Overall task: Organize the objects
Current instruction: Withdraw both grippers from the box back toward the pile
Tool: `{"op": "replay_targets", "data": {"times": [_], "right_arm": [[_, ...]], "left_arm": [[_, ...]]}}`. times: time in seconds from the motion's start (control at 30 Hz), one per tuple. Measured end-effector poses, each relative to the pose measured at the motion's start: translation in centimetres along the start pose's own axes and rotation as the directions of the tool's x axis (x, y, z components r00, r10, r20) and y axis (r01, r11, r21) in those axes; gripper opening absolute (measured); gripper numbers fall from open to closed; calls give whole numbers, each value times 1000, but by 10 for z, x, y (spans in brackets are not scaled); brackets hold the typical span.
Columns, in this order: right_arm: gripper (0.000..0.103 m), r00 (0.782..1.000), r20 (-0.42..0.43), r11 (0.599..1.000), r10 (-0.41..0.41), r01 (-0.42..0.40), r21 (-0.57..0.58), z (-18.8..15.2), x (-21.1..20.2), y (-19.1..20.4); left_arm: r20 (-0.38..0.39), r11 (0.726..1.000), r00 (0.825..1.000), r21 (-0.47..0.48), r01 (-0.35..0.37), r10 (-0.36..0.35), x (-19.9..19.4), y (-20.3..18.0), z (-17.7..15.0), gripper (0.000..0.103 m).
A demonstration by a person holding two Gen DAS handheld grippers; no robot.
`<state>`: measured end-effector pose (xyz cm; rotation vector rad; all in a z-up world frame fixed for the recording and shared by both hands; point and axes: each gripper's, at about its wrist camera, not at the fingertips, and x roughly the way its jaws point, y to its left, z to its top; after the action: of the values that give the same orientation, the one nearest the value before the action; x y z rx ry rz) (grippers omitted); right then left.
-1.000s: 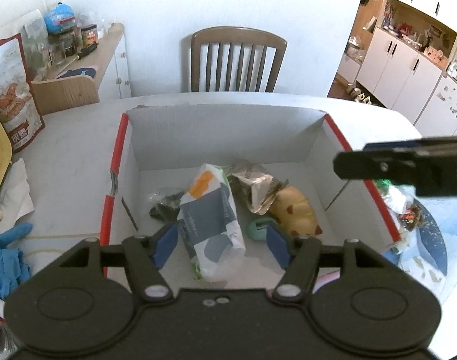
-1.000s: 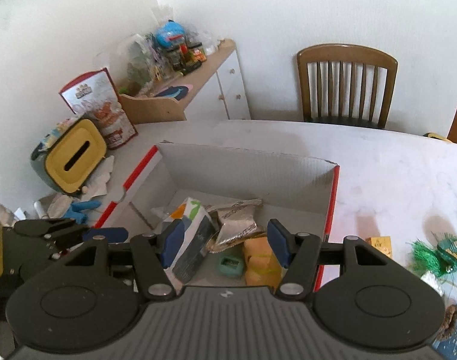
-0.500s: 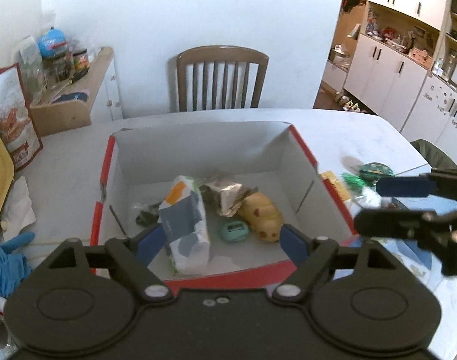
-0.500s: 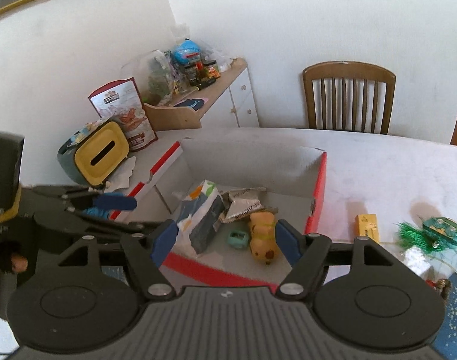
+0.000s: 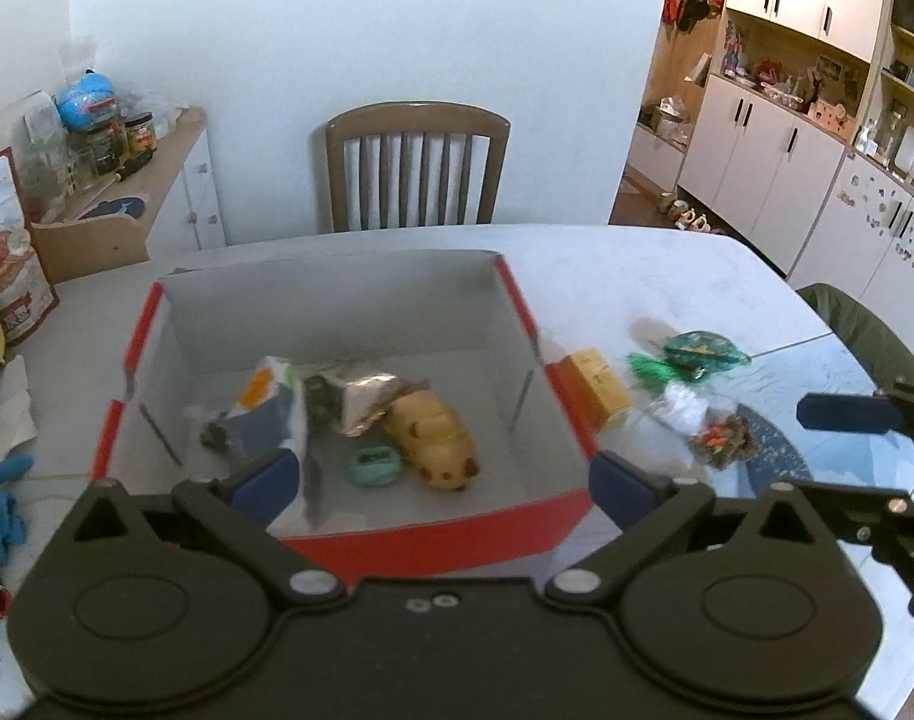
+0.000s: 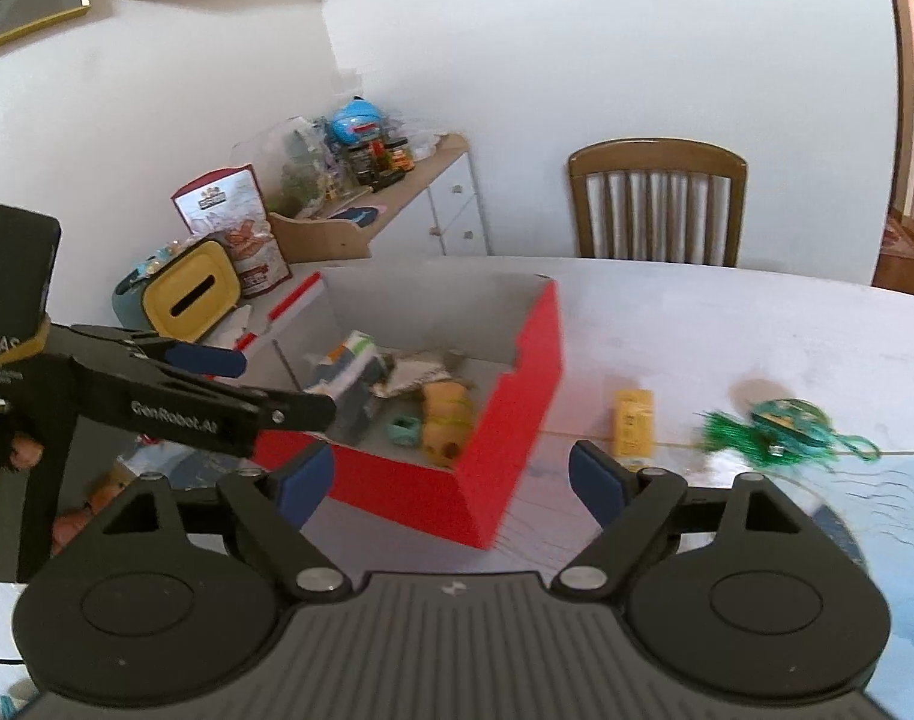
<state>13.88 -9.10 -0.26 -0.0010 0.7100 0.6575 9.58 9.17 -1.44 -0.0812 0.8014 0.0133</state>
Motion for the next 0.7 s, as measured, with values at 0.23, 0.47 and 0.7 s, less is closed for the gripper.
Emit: {"op": "replay_targets", "data": {"times": [0.23,0.47,0.7], "right_arm": [[86,999,-13,999,-32,32,26,-13,-15,-46],[86,997,-38,996,-71,73,51,-19,-18,-95],[86,991,-89,993,-104,109,47,-30,-8,-136]], "left_arm": [[-12,1000,1000,-6,8,-8,14,-37,6,103],[-20,999,999,-14,-33,32,40,-74,17,103],[-41,999,998,-25,-43,42,70,-108,36,103]]}}
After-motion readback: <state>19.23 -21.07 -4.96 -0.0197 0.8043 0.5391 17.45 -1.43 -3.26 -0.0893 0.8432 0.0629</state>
